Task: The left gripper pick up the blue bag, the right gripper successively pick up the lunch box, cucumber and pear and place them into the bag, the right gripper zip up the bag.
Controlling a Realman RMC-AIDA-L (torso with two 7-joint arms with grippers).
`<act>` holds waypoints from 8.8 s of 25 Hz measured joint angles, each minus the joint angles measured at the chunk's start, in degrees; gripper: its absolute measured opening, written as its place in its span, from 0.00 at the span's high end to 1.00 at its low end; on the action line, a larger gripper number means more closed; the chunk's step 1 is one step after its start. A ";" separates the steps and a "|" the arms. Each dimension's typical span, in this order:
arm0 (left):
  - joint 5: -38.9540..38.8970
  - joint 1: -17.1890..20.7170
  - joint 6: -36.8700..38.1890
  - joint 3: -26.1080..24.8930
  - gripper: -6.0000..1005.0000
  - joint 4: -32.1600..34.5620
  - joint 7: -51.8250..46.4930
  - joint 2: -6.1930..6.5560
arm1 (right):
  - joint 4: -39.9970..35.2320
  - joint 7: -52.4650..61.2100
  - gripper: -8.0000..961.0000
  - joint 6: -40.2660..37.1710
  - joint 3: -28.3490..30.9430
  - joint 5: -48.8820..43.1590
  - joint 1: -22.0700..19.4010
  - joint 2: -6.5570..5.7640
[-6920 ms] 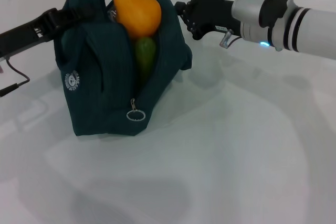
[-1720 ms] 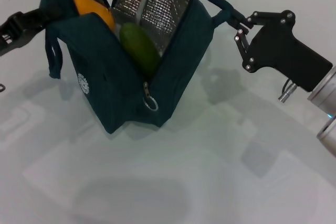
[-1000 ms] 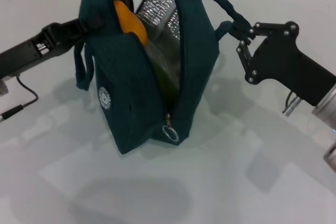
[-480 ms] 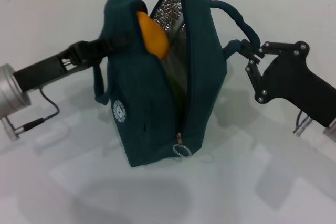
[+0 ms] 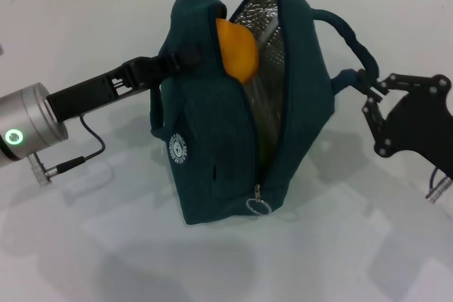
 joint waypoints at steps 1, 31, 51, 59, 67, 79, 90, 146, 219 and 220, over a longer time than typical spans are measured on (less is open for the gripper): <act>0.01 -0.06 -0.02 0.00 0.88 -0.01 0.01 0.00 | 0.01 0.10 0.96 -0.28 0.40 -0.50 -0.25 -0.01; -0.09 -2.40 -1.51 5.23 0.88 -2.72 2.78 -0.04 | 25.70 21.43 0.97 -29.81 14.57 -1.75 7.91 -2.94; -2.63 -3.97 -2.19 4.91 0.88 -4.08 11.07 -0.05 | 26.70 20.92 0.97 -27.21 15.99 -2.57 13.84 -2.23; -4.00 -3.35 -2.36 5.14 0.88 -4.21 13.27 0.09 | 27.48 20.88 0.97 -26.89 16.63 -3.34 14.76 -2.20; -3.68 -1.68 -4.44 5.25 0.88 -6.58 16.92 0.00 | 30.04 20.85 0.97 -26.46 16.56 -5.59 14.72 -1.03; -2.91 -1.01 -5.11 5.27 0.88 -8.16 18.20 -0.07 | 31.68 21.29 0.96 -26.03 16.39 -6.35 14.40 0.06; -3.30 -0.89 -5.11 4.87 0.88 -7.72 18.12 0.16 | 32.74 21.93 0.87 -29.03 15.47 -7.00 14.02 0.09; -3.56 0.08 -4.47 5.08 0.87 -7.65 17.51 0.12 | 45.87 27.96 0.38 -33.90 19.41 -29.03 12.16 0.42; -4.27 -0.35 -4.39 4.74 0.87 -7.71 17.51 0.08 | 33.79 41.32 0.67 -14.06 -0.82 -13.84 16.22 1.66; -4.27 -0.36 -4.39 4.74 0.87 -7.69 17.51 0.08 | 33.77 41.28 0.71 -14.01 -1.06 -13.53 16.22 1.66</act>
